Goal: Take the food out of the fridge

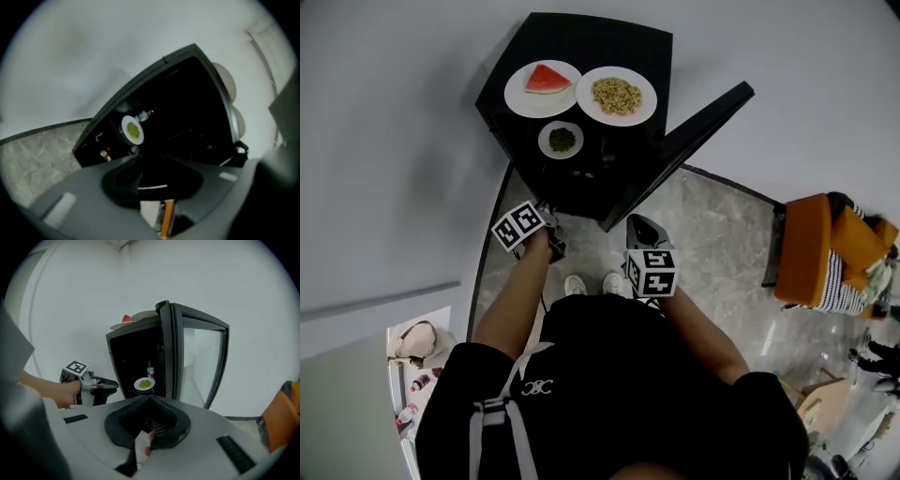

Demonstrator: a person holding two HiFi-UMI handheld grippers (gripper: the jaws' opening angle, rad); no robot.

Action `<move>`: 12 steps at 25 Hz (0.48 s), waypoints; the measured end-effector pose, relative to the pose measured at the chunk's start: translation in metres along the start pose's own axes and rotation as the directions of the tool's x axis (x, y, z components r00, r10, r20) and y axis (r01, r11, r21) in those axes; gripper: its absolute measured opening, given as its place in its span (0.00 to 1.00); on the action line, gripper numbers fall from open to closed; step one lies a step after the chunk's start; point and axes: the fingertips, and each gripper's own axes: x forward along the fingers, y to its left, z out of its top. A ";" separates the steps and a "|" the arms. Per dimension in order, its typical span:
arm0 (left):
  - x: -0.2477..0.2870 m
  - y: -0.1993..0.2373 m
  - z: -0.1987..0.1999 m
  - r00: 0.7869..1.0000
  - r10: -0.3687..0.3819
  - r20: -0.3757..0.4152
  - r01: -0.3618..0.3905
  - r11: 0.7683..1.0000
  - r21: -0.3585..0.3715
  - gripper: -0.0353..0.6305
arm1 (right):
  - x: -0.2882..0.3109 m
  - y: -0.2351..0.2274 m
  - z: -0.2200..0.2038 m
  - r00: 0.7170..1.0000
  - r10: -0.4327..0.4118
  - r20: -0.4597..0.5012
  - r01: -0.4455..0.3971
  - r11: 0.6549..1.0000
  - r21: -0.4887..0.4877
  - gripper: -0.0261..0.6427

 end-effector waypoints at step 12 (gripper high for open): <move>0.106 0.084 0.038 0.997 -0.011 0.082 0.033 0.963 -0.268 0.34 | 0.040 0.007 -0.040 0.988 -0.057 -0.146 0.046 0.996 -0.074 0.03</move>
